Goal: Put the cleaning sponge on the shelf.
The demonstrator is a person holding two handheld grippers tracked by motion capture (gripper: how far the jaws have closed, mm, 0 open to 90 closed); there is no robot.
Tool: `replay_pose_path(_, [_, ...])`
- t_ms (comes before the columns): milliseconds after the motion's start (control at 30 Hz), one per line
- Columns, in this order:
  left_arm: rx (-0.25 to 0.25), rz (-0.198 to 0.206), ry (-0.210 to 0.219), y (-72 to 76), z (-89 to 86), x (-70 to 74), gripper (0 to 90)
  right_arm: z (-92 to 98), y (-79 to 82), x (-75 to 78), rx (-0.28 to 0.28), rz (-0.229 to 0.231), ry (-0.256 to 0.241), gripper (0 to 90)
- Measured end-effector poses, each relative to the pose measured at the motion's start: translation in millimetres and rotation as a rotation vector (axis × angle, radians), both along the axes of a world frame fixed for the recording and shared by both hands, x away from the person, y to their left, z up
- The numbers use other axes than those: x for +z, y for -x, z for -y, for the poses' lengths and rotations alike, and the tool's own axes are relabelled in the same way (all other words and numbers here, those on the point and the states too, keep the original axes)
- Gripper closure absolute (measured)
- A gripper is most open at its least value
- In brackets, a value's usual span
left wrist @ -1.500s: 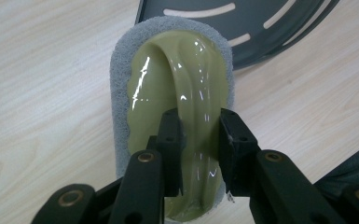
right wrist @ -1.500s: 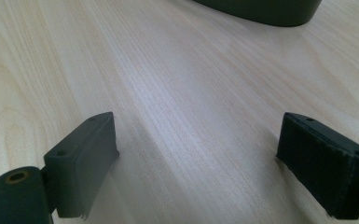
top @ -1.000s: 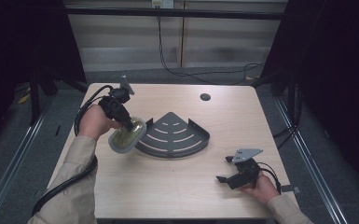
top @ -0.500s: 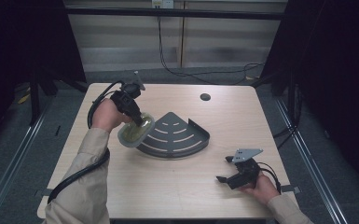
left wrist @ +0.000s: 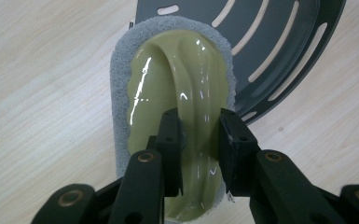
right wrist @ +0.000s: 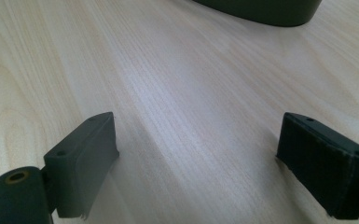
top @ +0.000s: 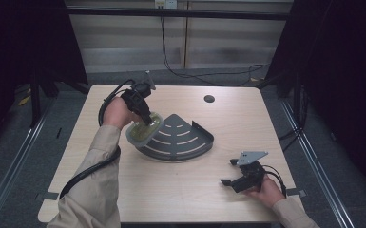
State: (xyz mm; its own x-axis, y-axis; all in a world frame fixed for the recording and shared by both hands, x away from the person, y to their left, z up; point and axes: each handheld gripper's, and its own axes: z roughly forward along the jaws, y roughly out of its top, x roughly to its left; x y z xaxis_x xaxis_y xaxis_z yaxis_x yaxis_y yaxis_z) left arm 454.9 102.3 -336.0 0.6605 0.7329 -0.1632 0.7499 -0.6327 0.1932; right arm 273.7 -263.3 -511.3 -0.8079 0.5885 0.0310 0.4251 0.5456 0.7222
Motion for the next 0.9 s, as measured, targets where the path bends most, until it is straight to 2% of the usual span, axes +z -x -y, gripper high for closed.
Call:
replay_pose_path(400, [-0.016,0.006,-0.011,-10.4,13.5,-5.9,72.3,0.0,0.0,0.0,0.0,0.0,0.0,11.4])
replay_pose_path(900, [-0.042,0.004,-0.024,-19.0,27.6,-20.6,72.3,0.0,-0.1,0.0,0.001,0.001,0.001,11.3])
